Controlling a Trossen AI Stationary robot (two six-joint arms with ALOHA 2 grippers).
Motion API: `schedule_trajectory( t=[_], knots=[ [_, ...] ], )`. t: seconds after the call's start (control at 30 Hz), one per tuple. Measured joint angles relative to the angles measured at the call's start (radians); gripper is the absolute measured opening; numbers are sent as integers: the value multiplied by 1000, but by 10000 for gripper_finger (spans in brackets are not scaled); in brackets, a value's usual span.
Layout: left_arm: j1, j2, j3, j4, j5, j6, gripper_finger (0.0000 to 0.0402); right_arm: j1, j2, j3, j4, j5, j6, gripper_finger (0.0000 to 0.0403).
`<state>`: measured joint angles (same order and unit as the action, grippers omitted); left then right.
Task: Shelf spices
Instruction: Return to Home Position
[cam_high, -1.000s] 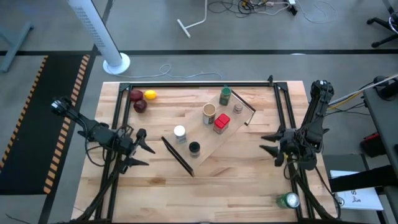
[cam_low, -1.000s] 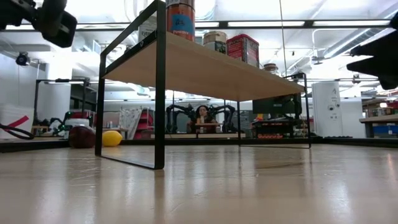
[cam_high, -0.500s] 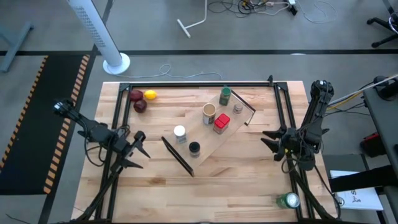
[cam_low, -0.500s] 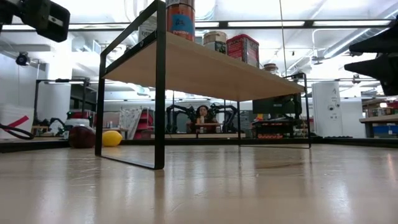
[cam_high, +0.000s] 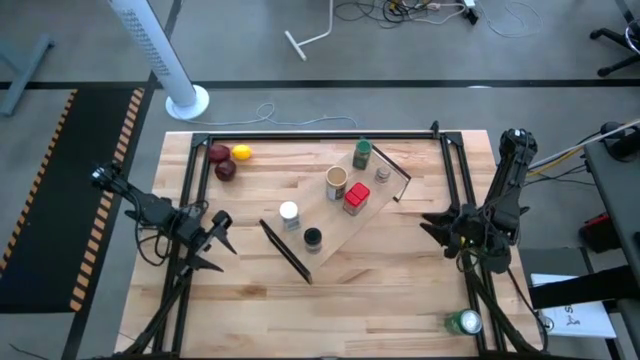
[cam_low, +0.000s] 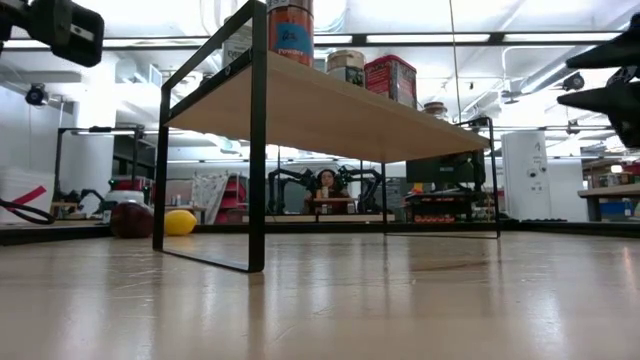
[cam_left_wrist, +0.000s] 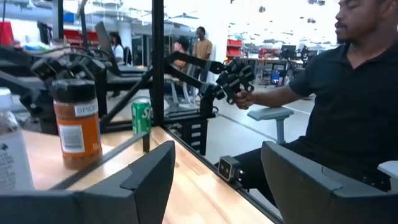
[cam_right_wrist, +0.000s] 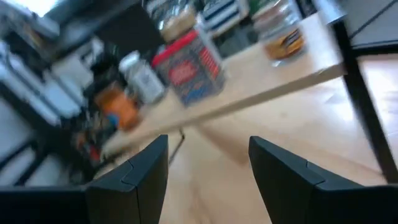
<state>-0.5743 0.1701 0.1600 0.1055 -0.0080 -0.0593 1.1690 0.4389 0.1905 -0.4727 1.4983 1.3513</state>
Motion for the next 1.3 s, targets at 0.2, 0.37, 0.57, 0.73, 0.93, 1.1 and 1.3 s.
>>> schedule_trajectory(
  t=[0.2,0.37,0.57,0.73,0.93,1.1,1.3],
  knots=[
    [0,-38,-2,0,0,24,236,0,1,63,9,-242,-203,199],
    [0,-54,-2,0,1,24,239,0,3,108,153,-454,-496,199],
    [0,-74,-11,0,2,19,232,1,-8,93,458,-841,-1063,199],
    [0,-120,-49,7,56,23,224,0,-51,47,595,-919,-1290,199],
    [0,-169,-79,2,128,10,216,0,-116,-42,669,-930,-1345,199],
    [0,-170,-79,-13,127,4,212,0,-187,-123,694,-930,-1318,199],
    [0,-168,-79,-47,125,2,216,0,-273,-177,646,-869,-1294,199]
  ],
)
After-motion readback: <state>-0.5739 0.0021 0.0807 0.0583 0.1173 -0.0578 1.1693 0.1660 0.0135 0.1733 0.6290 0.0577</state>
